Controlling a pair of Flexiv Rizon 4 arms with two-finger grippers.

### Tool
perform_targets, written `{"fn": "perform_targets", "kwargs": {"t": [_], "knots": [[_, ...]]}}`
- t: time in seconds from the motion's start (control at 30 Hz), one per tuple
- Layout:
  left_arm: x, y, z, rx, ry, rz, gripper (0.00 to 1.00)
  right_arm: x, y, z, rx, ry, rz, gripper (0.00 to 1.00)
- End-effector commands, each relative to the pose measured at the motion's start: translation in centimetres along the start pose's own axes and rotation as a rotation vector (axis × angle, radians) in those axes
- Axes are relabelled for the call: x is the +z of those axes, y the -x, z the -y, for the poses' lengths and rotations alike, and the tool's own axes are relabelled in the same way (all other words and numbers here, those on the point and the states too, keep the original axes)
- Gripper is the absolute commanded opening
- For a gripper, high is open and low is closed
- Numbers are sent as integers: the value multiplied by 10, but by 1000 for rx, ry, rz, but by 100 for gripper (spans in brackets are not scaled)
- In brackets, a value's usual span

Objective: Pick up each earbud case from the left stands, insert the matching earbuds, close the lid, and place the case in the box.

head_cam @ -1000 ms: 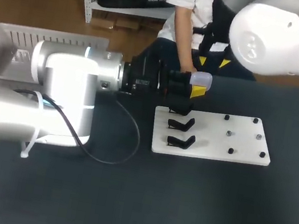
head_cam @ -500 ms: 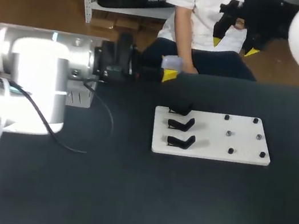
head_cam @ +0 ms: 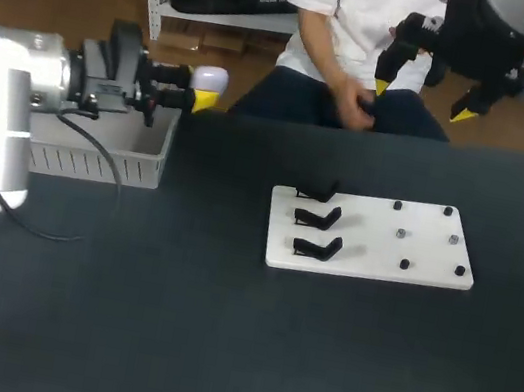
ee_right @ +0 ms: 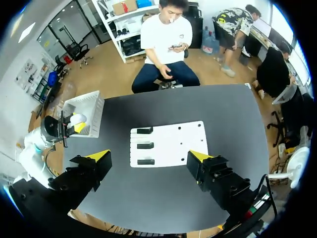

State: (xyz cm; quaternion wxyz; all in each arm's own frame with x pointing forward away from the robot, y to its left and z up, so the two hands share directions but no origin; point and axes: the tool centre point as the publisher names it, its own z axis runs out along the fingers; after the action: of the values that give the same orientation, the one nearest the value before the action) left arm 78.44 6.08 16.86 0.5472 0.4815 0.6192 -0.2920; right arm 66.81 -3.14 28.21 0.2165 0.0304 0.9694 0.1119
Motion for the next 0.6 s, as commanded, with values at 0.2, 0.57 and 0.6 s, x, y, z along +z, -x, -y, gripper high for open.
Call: {"fn": "perform_targets", "kwargs": {"t": [0.2,0.57,0.6], "knots": [[-54,-34,-31,19,78,5,0,-6,-10,-1,42,-4,127,100],[-63,-101,-65,-8,103,-53,0,-11,-3,-15,24,-8,140,100],[-64,-106,-67,-12,103,-62,0,-11,-3,-17,22,-9,139,100]]}}
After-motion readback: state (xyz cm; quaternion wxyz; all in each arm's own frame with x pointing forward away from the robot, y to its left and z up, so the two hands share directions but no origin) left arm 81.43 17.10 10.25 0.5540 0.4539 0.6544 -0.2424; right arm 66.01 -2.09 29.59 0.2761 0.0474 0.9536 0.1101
